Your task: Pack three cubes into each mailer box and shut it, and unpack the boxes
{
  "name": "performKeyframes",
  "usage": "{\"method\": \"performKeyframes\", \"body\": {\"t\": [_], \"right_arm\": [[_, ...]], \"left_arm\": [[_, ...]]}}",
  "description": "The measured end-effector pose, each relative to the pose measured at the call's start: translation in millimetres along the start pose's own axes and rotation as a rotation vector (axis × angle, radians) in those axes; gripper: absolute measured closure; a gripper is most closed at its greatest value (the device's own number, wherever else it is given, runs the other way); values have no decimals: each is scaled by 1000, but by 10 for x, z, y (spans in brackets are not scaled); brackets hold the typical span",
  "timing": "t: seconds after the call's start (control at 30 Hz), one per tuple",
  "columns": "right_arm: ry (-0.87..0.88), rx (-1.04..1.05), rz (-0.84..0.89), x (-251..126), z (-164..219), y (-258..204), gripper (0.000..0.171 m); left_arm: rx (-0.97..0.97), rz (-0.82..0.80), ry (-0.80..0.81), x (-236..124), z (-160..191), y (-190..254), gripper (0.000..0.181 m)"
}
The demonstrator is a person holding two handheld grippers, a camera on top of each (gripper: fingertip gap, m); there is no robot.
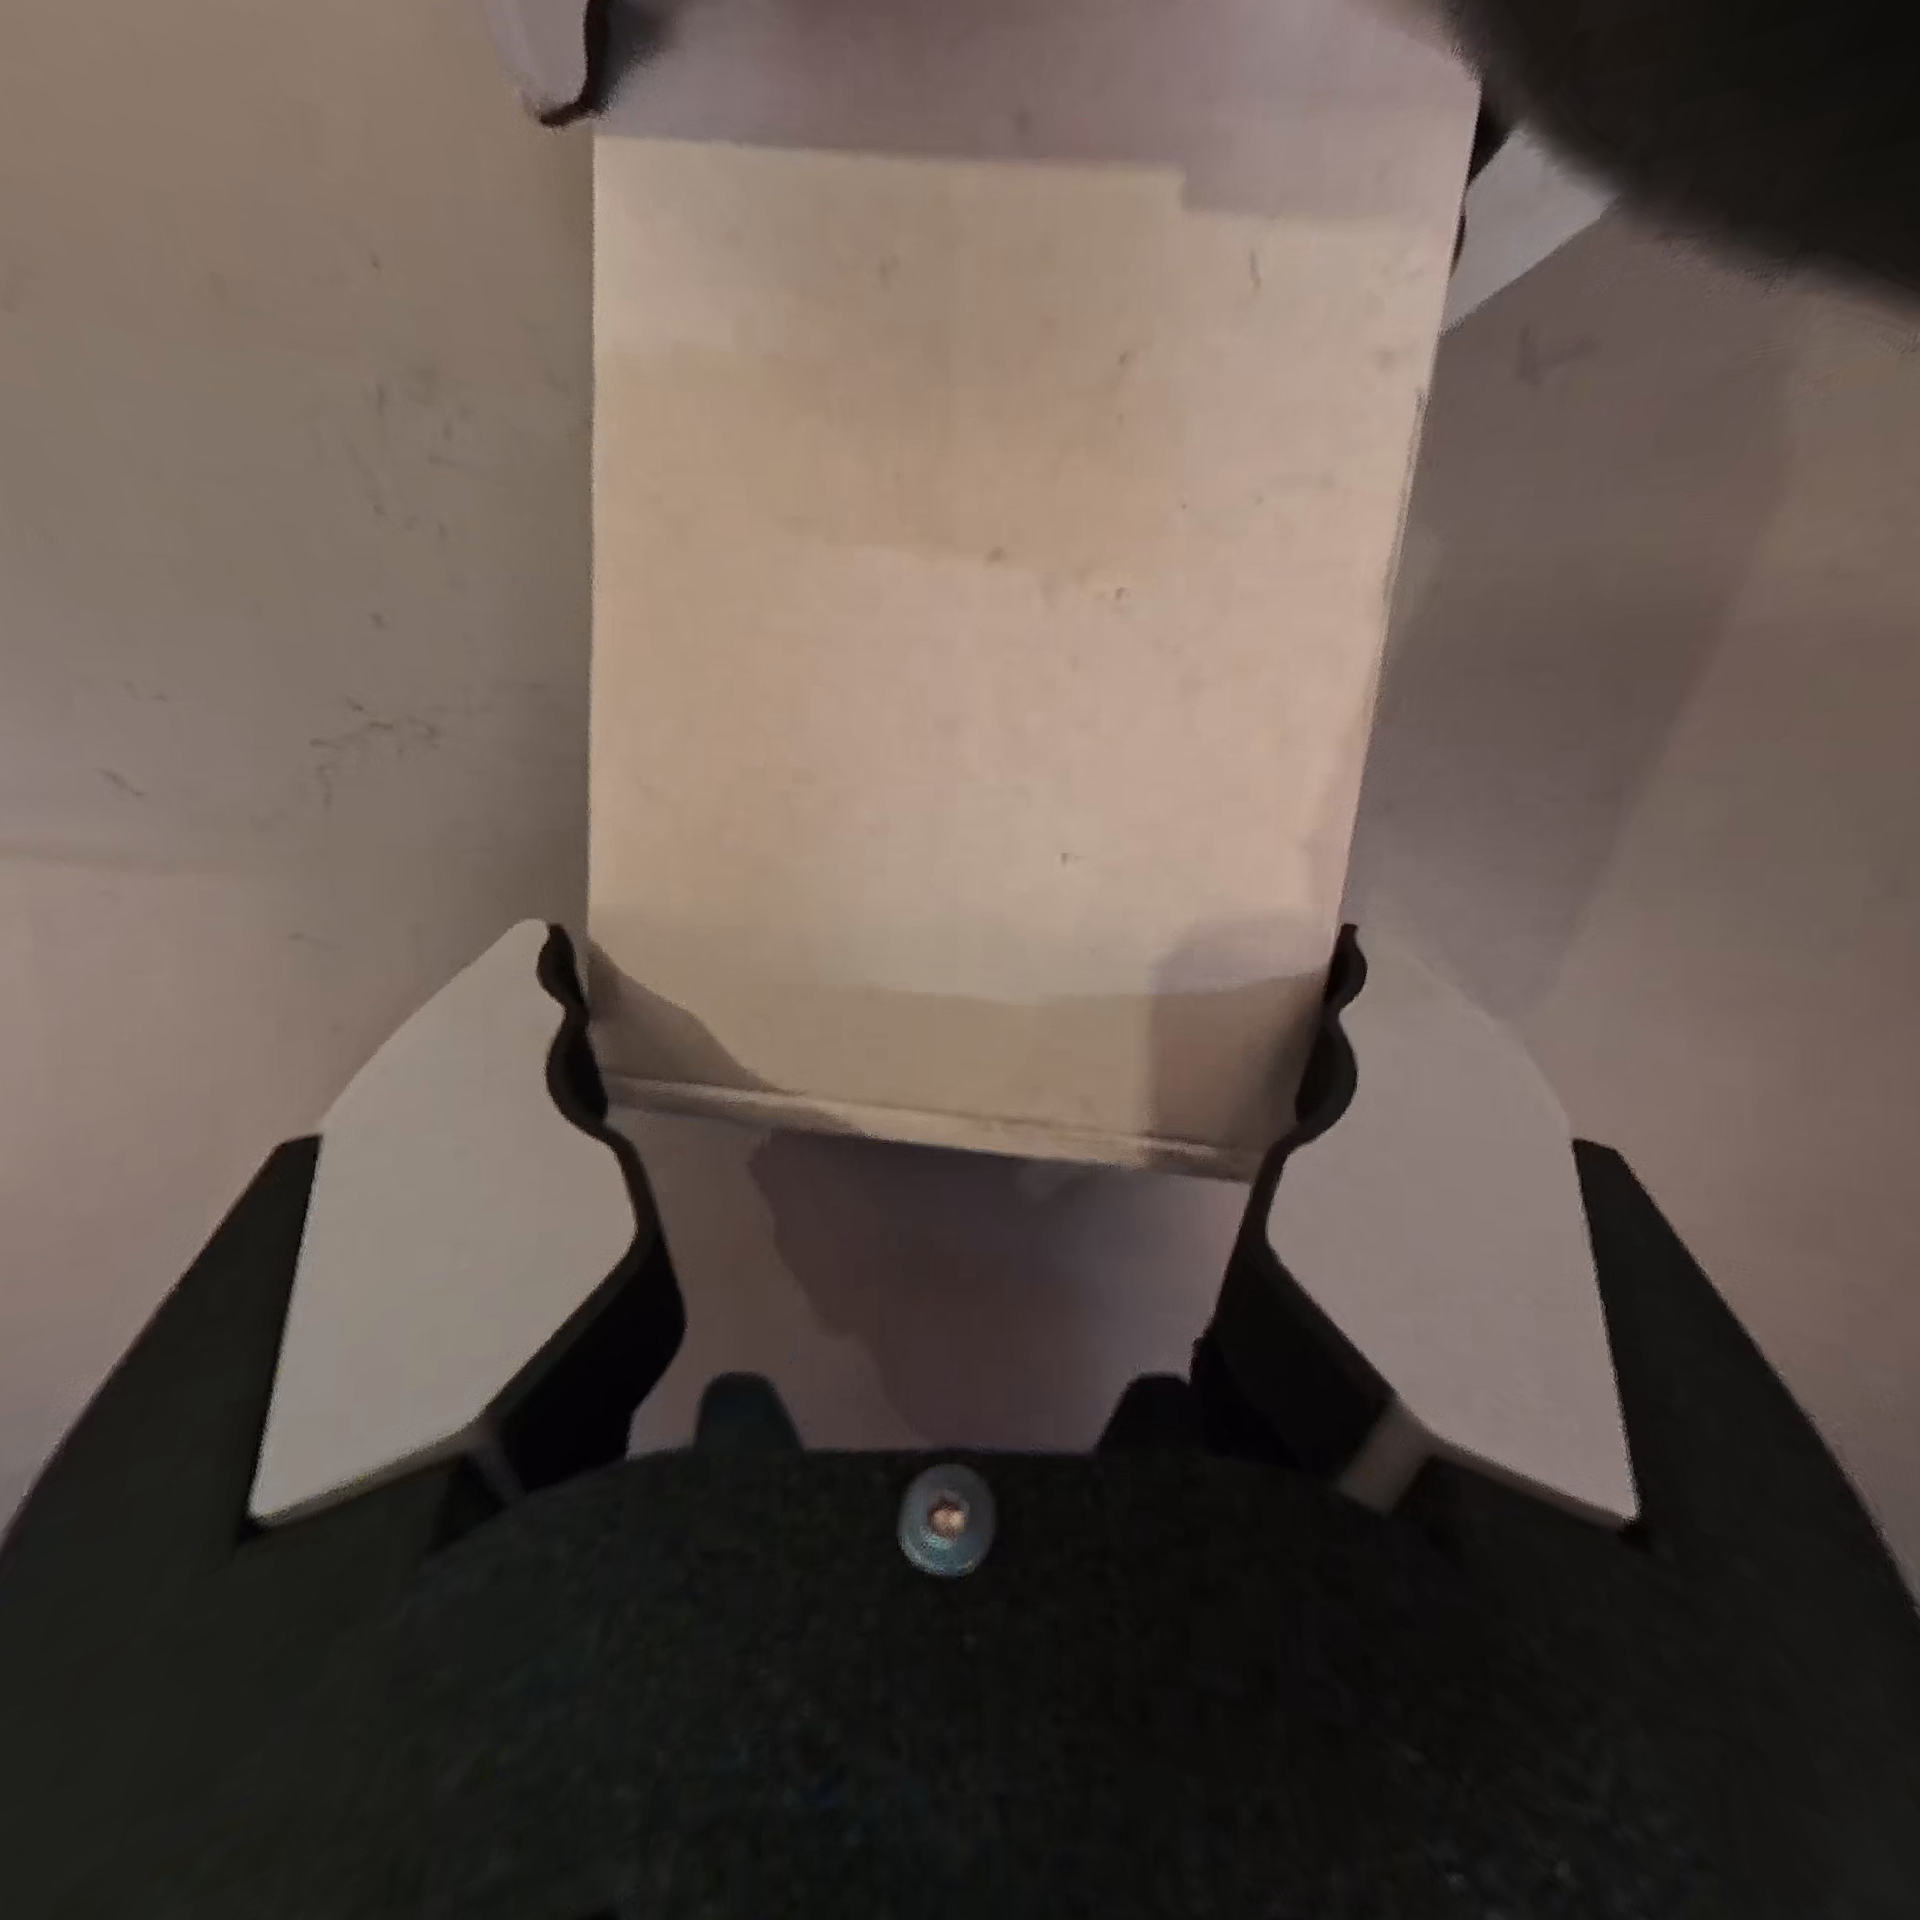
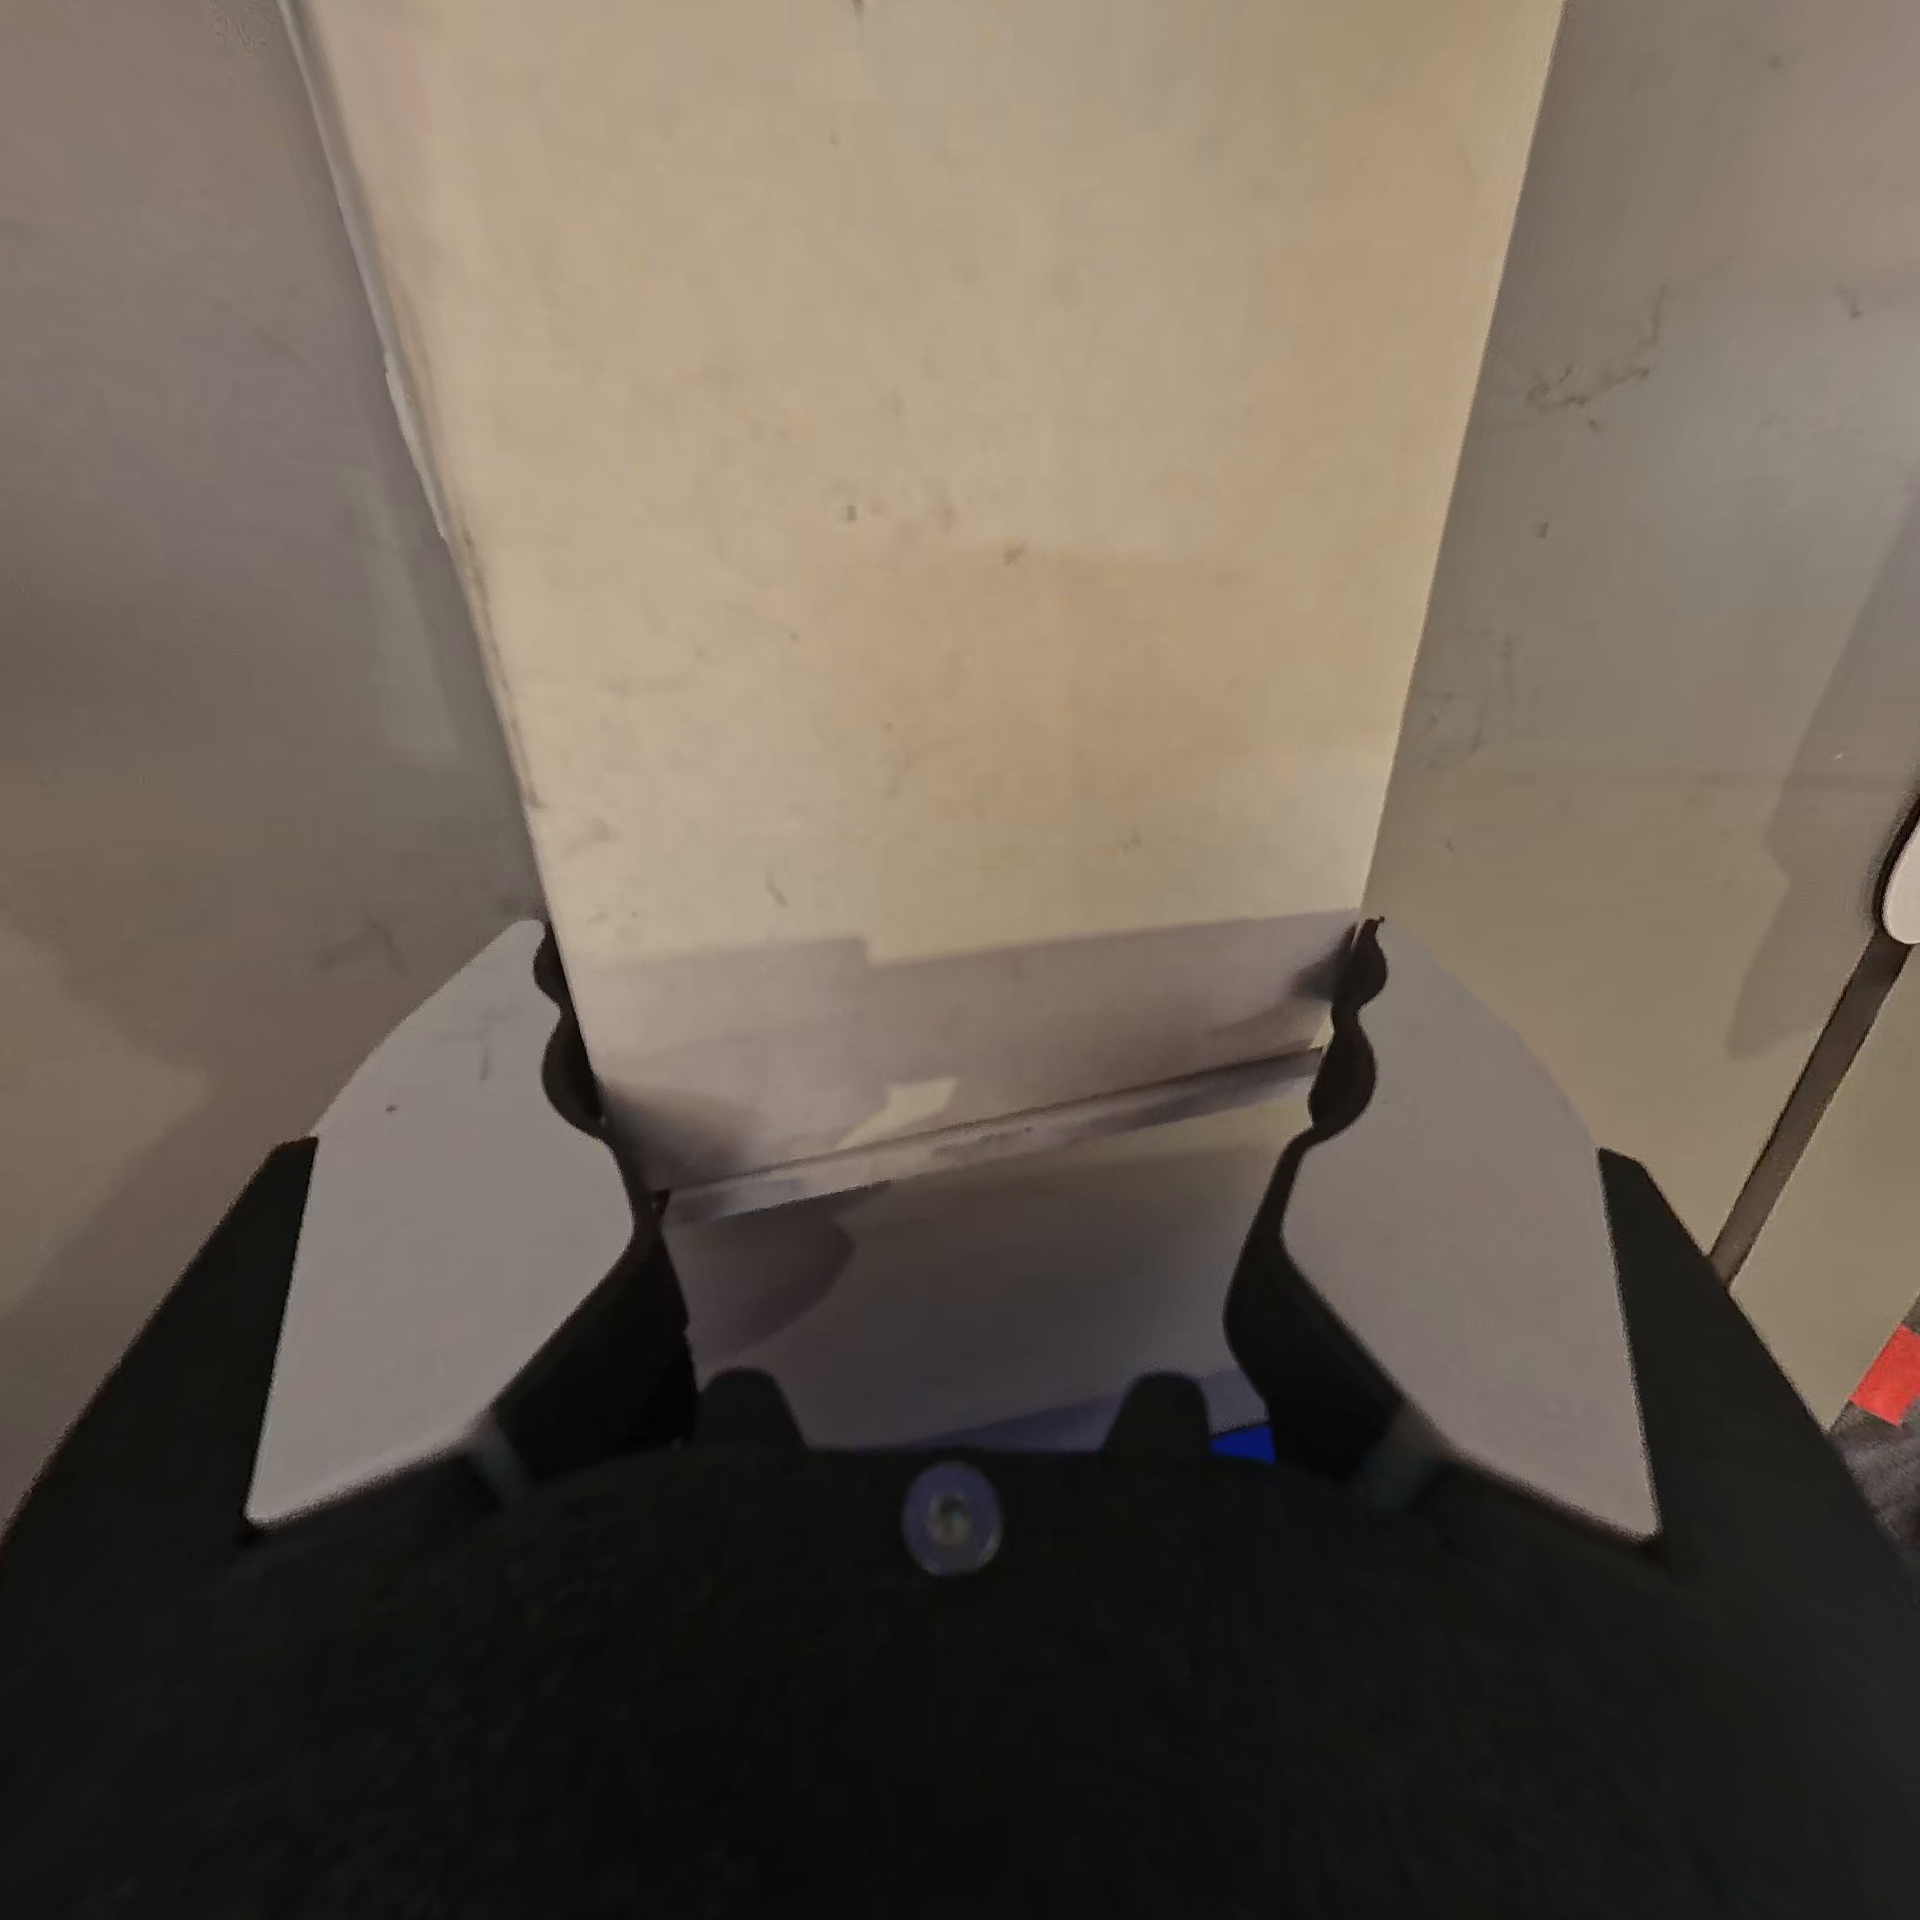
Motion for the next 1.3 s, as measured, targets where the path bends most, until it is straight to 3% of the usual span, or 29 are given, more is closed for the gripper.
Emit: {"method": "performKeyframes", "body": {"t": [0.23, 0.83, 0.97, 1.07, 1.17, 1.23, 1.3], "right_arm": [[61, 5, 2, 0, 3, -9, 38], [134, 28, 15, 4, 21, -4, 37], [220, 112, -27, -126, 9, -34, 38], [179, 67, -21, -263, -103, -43, 27], [129, -16, -34, -324, -357, -67, 25], [59, -83, 10, -263, -492, -1, 25], [11, -96, -12, -131, -598, 59, 25]], "left_arm": [[47, -96, 16, 146, 145, 65, 38], [-23, -168, 69, 161, 132, 171, 42], [-77, -237, 125, -82, 130, 368, 36], [-181, -293, 278, -472, 213, 675, 37], [-340, -256, 567, -787, 399, 1172, 39], [-445, -176, 792, -819, 577, 1573, 54], [-511, -78, 936, -717, 735, 1964, 57]]}}
Point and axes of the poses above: each gripper's, where its closed fingertips meet, x out along the fingers, z out of its underside, y = z × x across the jaws, the point moved 9 cm from there along -x, back along the fingers, and after that the axes turned 7 degrees about z, right-handed, at the moved point
